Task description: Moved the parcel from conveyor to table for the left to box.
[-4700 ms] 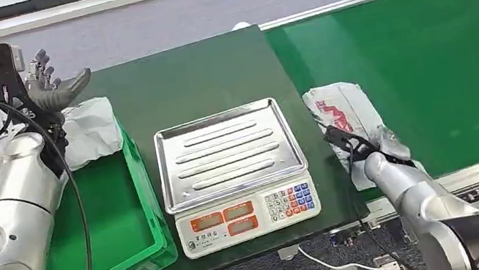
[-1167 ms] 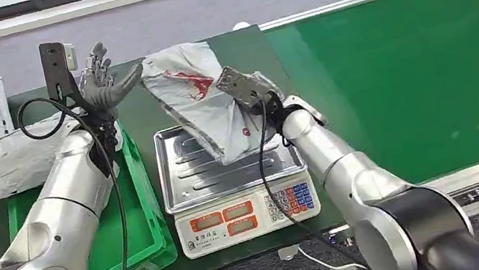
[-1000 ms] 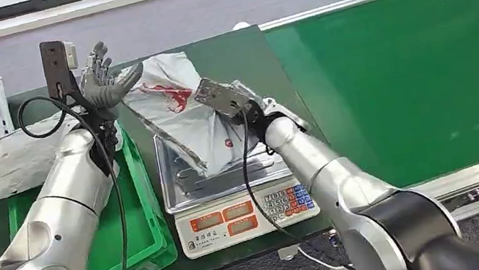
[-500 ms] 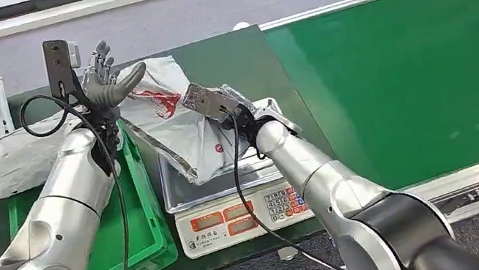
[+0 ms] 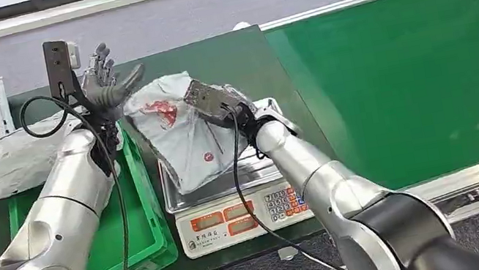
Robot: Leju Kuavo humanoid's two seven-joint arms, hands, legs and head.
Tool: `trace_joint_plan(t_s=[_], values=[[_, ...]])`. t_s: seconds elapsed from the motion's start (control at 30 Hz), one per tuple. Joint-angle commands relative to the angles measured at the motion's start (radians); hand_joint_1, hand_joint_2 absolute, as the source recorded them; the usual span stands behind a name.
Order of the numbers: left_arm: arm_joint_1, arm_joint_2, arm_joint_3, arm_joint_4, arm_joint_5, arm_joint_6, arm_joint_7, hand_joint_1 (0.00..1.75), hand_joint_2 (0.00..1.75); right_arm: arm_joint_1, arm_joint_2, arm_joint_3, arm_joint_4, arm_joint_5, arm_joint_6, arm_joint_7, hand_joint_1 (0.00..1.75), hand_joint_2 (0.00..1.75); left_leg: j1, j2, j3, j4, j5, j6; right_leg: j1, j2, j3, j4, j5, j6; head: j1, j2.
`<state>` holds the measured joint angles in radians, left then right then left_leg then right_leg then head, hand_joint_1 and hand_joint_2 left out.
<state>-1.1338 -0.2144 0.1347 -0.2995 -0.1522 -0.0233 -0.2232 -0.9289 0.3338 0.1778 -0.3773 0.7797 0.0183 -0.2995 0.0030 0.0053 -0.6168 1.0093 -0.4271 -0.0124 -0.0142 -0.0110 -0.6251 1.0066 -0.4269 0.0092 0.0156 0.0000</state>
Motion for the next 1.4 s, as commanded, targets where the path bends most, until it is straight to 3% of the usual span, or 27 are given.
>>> trace_joint_plan(t_s=[0.03,1.1,1.2,1.4], values=[[-0.03,0.025,-0.06,0.062,0.004,0.003,0.008,0.0,1.75,-0.064,-0.044,0.082,0.068,-0.025,-0.004,0.019,0.0,1.75,0.001,-0.001,0.004,-0.001,-0.001,0.0,0.001,0.001,0.004,-0.002,-0.001,-0.001,0.0,0.0],[-0.023,0.03,-0.066,0.063,0.011,0.005,0.013,0.0,1.75,-0.07,-0.08,0.092,0.065,-0.065,-0.029,0.019,0.0,1.75,0.001,-0.001,0.003,0.0,-0.001,0.0,0.001,0.001,0.003,-0.001,-0.001,-0.001,0.0,0.0],[-0.018,0.037,-0.065,0.062,0.012,0.005,0.014,0.0,1.75,-0.08,-0.131,0.061,0.06,-0.086,-0.067,0.028,0.0,1.75,0.001,-0.001,0.003,0.0,-0.001,0.0,0.001,0.0,0.004,-0.001,-0.001,-0.001,0.0,0.0],[0.004,0.058,-0.111,0.053,-0.036,0.015,0.024,0.0,1.75,-0.07,-0.334,-0.048,0.047,-0.149,-0.221,0.057,0.0,1.75,0.001,-0.007,0.003,0.0,0.0,0.001,0.001,-0.005,0.006,-0.002,-0.001,0.0,0.0,0.0]])
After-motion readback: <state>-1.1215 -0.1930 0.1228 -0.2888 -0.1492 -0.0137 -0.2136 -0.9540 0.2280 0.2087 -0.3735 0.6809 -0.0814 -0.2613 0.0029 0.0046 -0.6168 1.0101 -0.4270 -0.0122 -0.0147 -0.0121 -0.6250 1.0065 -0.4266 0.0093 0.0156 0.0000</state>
